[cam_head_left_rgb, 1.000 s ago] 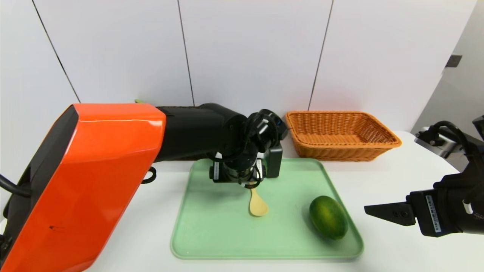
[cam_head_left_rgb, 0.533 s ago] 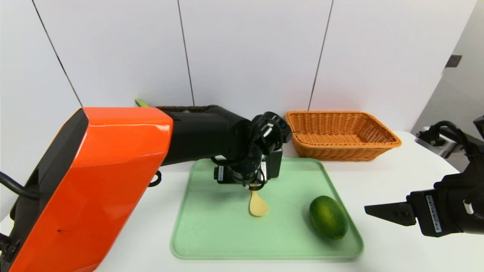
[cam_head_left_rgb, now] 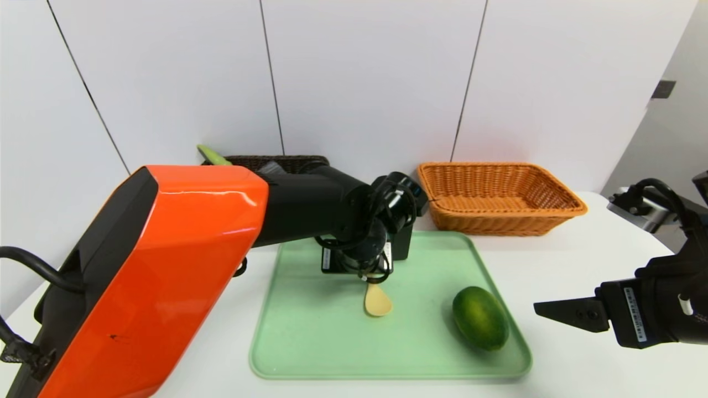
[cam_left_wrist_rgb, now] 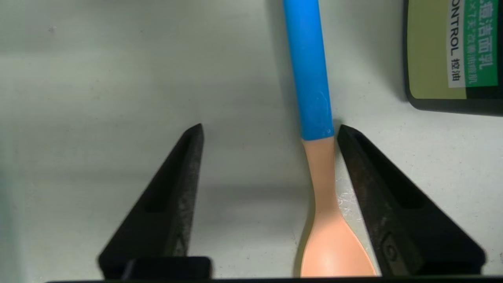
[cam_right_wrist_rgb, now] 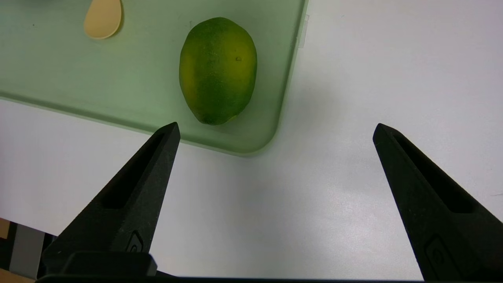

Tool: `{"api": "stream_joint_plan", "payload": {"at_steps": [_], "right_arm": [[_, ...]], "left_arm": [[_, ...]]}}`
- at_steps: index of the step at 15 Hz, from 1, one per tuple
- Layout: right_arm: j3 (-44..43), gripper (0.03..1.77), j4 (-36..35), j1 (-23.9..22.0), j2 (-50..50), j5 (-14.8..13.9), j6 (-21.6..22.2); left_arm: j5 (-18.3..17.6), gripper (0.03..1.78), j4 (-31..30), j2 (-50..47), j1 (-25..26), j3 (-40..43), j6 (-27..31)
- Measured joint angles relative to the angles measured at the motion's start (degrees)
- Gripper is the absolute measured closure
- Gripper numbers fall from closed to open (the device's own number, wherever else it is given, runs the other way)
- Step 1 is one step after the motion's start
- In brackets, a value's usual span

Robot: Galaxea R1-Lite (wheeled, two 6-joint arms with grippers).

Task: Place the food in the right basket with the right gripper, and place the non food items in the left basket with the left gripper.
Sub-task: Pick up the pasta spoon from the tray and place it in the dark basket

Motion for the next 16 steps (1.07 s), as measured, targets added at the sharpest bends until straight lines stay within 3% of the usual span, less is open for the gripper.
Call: {"api": "stream_joint_plan", "payload": {"at_steps": [4,5,6,12,16], "right_arm": [[0.02,0.1,-0.05,0.0,0.0,0.0,0.02],[0.02,0.1,-0.07,0.0,0.0,0.0,0.0],[0.02,0.1,-0.09,0.0,-0.01,-0.02,0.0],[0.05,0.1,0.0,0.0,-0.61,-0.02,0.09],[0.15,0.1,0.06,-0.26,-1.06,-0.02,0.09]], "left_arm": [[-0.3,1.09,0.2,0.33,0.0,-0.02,-0.12],[-0.37,1.49,0.26,0.37,0.0,0.0,-0.12],[-0.37,1.66,0.33,0.39,0.04,0.0,-0.11],[-0.39,1.66,1.77,-0.63,0.11,0.11,-0.11],[0.0,1.66,5.73,-6.78,0.48,0.02,1.57]]}}
